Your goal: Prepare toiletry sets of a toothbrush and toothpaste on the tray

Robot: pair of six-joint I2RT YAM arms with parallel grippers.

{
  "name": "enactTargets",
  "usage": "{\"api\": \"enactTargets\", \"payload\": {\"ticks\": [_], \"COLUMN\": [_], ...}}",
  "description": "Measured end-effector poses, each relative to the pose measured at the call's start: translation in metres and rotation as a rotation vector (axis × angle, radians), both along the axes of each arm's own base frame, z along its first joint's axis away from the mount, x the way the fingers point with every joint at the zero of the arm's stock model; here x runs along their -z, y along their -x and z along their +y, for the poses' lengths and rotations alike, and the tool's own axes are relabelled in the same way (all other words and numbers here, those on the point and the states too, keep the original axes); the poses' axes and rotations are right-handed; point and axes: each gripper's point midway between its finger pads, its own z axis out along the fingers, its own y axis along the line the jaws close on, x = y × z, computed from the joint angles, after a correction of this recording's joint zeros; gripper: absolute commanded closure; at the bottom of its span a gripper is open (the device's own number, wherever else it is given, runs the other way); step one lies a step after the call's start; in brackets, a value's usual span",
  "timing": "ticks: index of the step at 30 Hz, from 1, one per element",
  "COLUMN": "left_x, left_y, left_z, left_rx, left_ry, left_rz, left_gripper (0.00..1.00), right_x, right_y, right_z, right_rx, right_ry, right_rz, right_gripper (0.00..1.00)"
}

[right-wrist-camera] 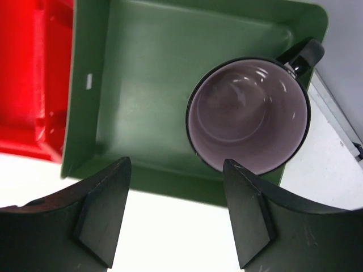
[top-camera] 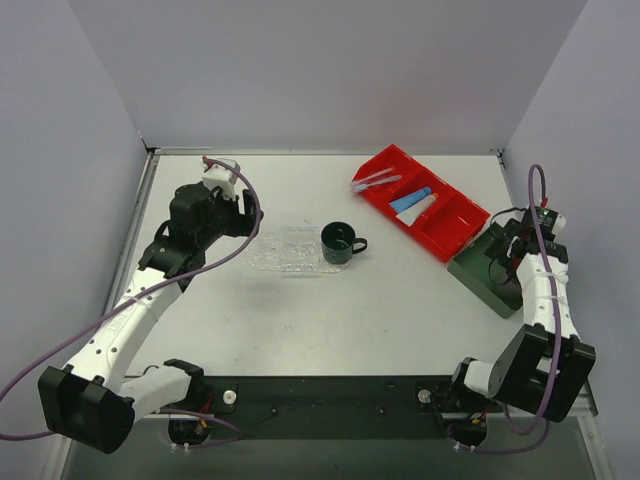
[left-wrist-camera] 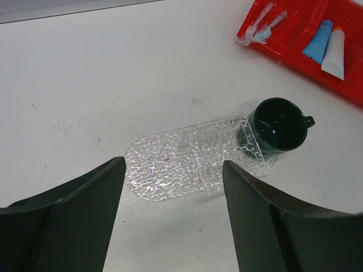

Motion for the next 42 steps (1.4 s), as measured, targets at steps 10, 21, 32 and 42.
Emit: {"api": "enactTargets", "payload": {"ticks": [10, 21, 32, 42], "left_x": [0.001, 0.008, 0.01, 0.009], "left_y": [0.001, -0.003, -0.003, -0.002], "left_z": [-0.004, -0.007, -0.009, -0.012], "left_rx": [0.011, 0.018, 0.026, 0.043], "left_ry": [0.001, -0.003, -0.002, 0.007], "left_rz": [0.003, 0.022, 0.028, 0.021], "left_gripper": [0.21, 0.21, 0.21, 0.21], "right_x": [0.052, 0.067, 0.073, 0.033], "right_y": [-0.009, -0.02, -0.023, -0.031], "right_z": [-0.031, -0.037, -0.034, -0.023], "right_rx": [0.073, 0.055, 0.025, -0.022], "right_ry": [0.011, 0.02, 0.003, 0.029], "right_rz": [0.124, 0.132, 0.133, 0.021], "right_gripper": [0.46, 0.67, 1.0, 1.0]}}
